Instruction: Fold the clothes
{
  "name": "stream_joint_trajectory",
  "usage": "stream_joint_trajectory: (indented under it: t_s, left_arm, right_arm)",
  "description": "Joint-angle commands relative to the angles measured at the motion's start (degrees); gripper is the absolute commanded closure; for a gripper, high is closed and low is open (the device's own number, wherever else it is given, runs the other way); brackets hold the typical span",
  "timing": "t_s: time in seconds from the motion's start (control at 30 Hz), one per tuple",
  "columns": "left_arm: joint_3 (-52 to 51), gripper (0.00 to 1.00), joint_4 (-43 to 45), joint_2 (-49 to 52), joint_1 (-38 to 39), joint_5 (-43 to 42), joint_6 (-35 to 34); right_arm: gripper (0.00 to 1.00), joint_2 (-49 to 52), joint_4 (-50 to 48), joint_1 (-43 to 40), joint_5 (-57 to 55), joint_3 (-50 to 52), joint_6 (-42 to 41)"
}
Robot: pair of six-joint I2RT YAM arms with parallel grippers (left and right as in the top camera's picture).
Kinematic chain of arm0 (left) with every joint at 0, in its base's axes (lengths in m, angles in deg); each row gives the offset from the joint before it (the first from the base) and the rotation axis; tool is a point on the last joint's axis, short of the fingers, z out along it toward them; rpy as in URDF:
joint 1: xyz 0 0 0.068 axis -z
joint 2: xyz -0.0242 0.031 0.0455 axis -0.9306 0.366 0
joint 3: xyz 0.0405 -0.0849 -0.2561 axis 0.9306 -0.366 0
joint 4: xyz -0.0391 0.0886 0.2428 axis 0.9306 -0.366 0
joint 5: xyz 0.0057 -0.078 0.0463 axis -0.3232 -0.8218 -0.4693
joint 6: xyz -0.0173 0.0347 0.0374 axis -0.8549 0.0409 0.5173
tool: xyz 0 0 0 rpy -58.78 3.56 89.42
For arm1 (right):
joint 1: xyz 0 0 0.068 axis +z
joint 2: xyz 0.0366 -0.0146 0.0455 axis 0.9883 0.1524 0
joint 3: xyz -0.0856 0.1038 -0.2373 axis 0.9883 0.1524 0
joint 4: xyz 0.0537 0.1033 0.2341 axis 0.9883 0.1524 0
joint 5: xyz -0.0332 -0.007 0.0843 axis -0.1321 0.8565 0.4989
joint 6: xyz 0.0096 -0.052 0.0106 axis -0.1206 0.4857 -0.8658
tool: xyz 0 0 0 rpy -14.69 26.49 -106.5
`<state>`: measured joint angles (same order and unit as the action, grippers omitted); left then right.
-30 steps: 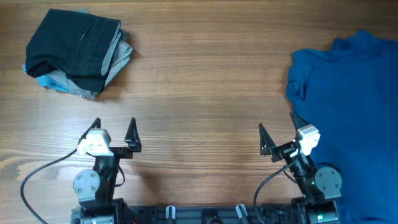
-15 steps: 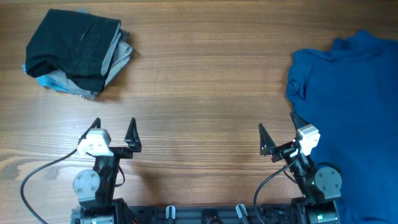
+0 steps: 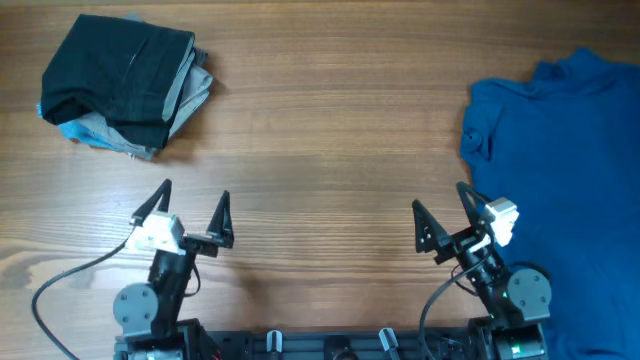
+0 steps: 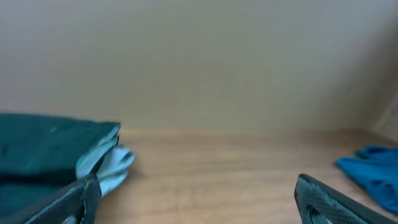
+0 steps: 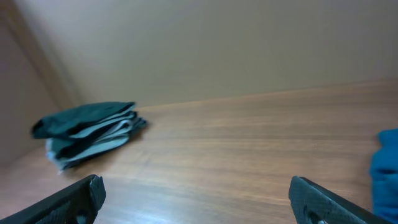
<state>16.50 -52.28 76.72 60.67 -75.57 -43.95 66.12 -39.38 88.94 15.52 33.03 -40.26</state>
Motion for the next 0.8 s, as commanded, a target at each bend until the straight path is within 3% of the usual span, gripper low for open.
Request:
stream_joint_trajectory:
  t_s: [0.0,0.13,0.33,0.43,0.53,0.63,0.77]
  left_arm:
    - [10.49,0.00,-2.25,0.46,0.39,0.17,-0.37]
    - [27.47,0.00,-17.77,12.39,0.39,6.14,-0.35]
    - [51.91,0.00,-35.87,41.48,0.42,2.95,-1.88]
    - [62.31,0.00,-43.95,53.94,0.42,1.95,-1.86]
    - [64.08,0.00,-47.04,59.47,0.42,1.29,-1.86]
    - [64.08,0.00,-52.87,60.72,0.42,-1.11,-1.40]
    - [64.08,0.00,-55.58,60.72,0.42,-1.05,-1.20]
  right_arm:
    - [0.00,2.01,2.75,-0.13,5.29,-10.43,-0.13]
    - [0.00,16.35,12.46,-0.13,6.45,-23.69,1.31]
    - [0.00,51.82,21.27,-0.44,13.51,-46.99,3.28]
    - [0.00,73.40,32.39,-4.68,11.23,-67.01,7.85]
    - [0.00,88.06,35.58,-10.36,5.77,-78.51,10.27]
    - [0.00,95.82,34.67,-15.45,3.65,-79.32,10.84]
    - [0.11,103.86,38.49,-18.29,-2.67,-79.32,9.57]
